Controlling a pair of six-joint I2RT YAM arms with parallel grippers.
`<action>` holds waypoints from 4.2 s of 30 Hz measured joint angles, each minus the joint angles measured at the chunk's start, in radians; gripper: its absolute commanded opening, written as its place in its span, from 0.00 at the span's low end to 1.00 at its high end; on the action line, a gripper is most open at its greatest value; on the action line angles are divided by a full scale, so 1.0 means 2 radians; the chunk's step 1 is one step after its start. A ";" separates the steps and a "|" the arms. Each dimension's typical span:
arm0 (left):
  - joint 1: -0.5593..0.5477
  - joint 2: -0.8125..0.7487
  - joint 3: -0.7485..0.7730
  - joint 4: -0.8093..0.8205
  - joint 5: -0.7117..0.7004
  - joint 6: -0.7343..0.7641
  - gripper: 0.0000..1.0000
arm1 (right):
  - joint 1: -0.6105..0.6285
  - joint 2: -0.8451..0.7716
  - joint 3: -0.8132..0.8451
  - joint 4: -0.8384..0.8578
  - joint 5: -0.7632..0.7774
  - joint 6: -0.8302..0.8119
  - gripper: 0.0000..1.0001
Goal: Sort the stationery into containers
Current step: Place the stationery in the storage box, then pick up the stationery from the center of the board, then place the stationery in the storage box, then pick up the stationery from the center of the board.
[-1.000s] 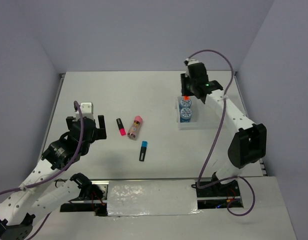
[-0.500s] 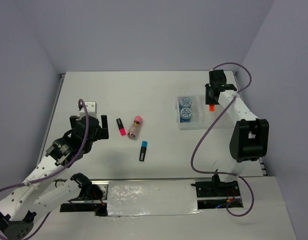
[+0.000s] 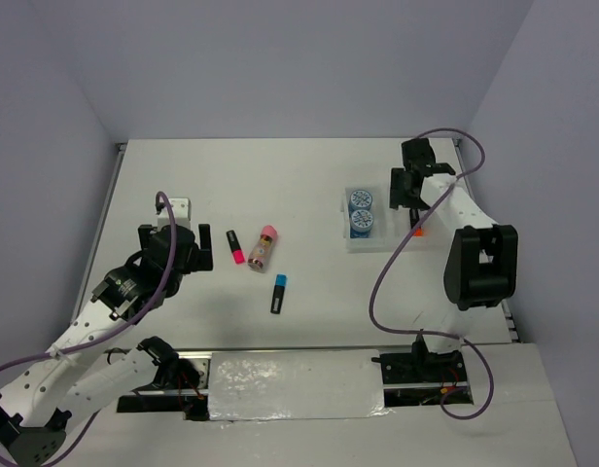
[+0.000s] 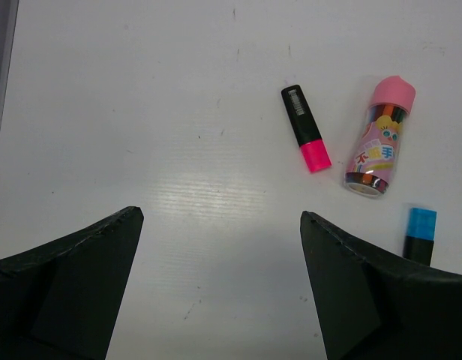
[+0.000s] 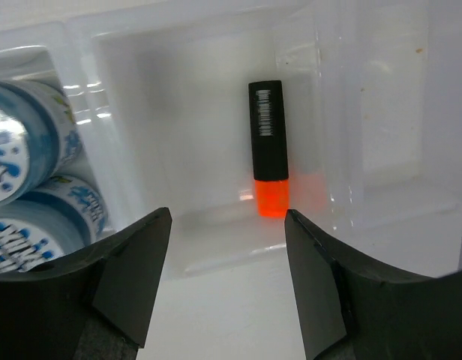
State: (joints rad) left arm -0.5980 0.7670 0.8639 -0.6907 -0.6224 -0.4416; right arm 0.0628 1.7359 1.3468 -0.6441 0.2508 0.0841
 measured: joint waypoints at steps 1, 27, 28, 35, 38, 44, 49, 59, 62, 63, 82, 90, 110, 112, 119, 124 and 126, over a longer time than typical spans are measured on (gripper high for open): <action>0.000 0.000 0.000 0.000 0.000 0.000 0.99 | 0.002 -0.007 0.000 -0.001 0.000 0.003 0.70; 0.035 -0.019 0.000 -0.006 -0.017 -0.003 0.99 | 0.550 0.066 -0.015 0.029 0.166 0.430 0.70; 0.035 -0.021 0.000 -0.006 -0.016 -0.003 0.99 | 0.551 0.068 -0.014 0.029 0.165 0.434 0.70; 0.035 -0.023 0.000 -0.006 -0.011 -0.002 0.99 | 0.551 0.104 -0.009 0.031 0.163 0.454 0.66; 0.035 -0.023 0.000 -0.006 -0.008 -0.002 0.99 | 0.551 0.111 -0.013 0.031 0.162 0.459 0.60; 0.035 -0.023 0.000 -0.005 -0.004 -0.001 0.99 | 0.547 0.116 -0.030 0.056 0.154 0.459 0.45; 0.035 -0.028 0.000 -0.005 -0.003 -0.001 0.99 | 0.543 0.102 -0.052 0.081 0.150 0.449 0.39; 0.035 -0.039 0.000 -0.002 -0.003 -0.001 0.99 | 0.516 0.017 -0.139 0.168 0.090 0.316 0.15; 0.035 -0.041 0.000 -0.001 0.000 -0.001 0.99 | 0.472 -0.063 -0.150 0.182 0.063 0.220 0.14; 0.035 -0.041 0.000 -0.001 0.000 -0.001 0.99 | 0.453 -0.088 -0.148 0.188 0.057 0.191 0.15; 0.036 -0.028 0.000 0.001 0.000 -0.001 0.99 | -0.001 -0.114 -0.097 0.217 -0.082 -0.054 0.18; 0.036 -0.028 0.000 0.001 0.000 -0.001 0.99 | -0.024 -0.082 -0.095 0.216 -0.084 -0.036 0.35; 0.053 -0.029 0.000 -0.010 -0.036 -0.008 0.99 | 0.102 -0.121 -0.077 0.164 -0.020 0.053 0.66; 0.065 -0.029 0.000 -0.017 -0.048 -0.017 0.99 | 0.203 -0.129 -0.063 0.171 -0.009 0.077 0.70; 0.089 -0.056 0.003 -0.058 -0.117 -0.065 0.99 | 0.432 -0.024 0.049 0.176 0.018 0.151 0.71; 0.089 -0.105 0.004 -0.066 -0.138 -0.080 0.99 | 0.486 0.165 0.238 0.130 0.044 0.163 0.69; 0.090 -0.114 0.006 -0.069 -0.146 -0.084 0.99 | 0.494 0.217 0.282 0.103 0.046 0.166 0.67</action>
State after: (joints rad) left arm -0.4187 0.5388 0.8749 -0.8280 -0.9146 -0.6098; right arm 1.0504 2.1696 1.9118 -0.4385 0.3428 0.4160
